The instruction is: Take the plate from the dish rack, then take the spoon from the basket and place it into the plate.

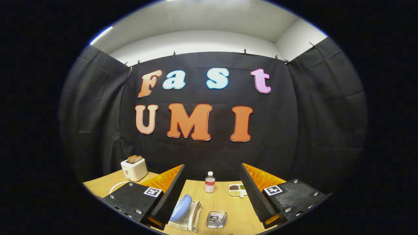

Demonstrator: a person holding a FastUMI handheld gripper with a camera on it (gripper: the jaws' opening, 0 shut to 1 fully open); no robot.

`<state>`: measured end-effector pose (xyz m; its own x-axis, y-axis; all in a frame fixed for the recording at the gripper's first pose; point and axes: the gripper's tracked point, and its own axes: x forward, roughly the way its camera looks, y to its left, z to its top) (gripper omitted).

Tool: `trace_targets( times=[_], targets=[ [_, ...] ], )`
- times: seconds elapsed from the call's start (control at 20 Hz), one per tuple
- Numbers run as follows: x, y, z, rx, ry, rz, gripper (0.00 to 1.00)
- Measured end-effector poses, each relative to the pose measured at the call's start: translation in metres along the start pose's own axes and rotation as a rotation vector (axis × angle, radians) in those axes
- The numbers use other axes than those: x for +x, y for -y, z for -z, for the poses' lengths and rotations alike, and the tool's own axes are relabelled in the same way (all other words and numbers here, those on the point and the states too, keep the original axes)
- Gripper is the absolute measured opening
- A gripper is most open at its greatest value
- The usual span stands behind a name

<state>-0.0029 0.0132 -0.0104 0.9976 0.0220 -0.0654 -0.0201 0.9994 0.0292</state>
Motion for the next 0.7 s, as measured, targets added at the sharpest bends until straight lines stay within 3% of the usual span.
trace_targets(
  times=[0.4, 0.7],
  targets=[
    [0.004, -0.015, 0.023, -0.005, -0.091, -0.037, 0.97],
    [0.020, -0.047, 0.053, 0.046, -0.238, -0.143, 0.97]
  ],
)
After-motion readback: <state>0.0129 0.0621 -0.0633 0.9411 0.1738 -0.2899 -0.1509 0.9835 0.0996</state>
